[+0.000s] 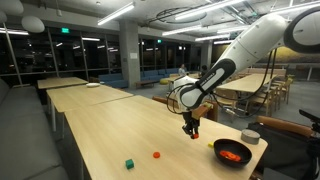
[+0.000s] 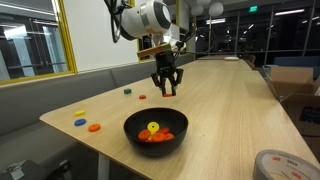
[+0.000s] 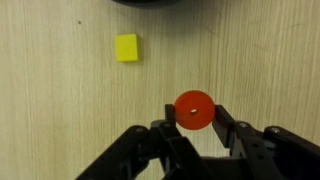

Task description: Pick the orange and blue rings and put them in the bowl

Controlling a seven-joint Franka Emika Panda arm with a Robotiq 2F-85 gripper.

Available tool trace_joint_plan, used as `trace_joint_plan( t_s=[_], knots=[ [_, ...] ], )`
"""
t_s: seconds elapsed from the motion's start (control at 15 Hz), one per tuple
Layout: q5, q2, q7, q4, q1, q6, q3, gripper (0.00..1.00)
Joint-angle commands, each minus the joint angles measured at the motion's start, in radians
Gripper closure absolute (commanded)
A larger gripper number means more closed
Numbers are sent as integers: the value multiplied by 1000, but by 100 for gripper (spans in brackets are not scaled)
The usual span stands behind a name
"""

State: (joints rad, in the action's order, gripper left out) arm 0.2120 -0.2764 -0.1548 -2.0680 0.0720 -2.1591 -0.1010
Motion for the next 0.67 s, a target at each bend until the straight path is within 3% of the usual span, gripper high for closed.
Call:
trace_joint_plan(
  t_s=[0.0,0.6],
  knots=[
    [26,192,40,-182,-30,-39,17,81],
    [-35,303,176,-239,-84,290,16,81]
  ],
)
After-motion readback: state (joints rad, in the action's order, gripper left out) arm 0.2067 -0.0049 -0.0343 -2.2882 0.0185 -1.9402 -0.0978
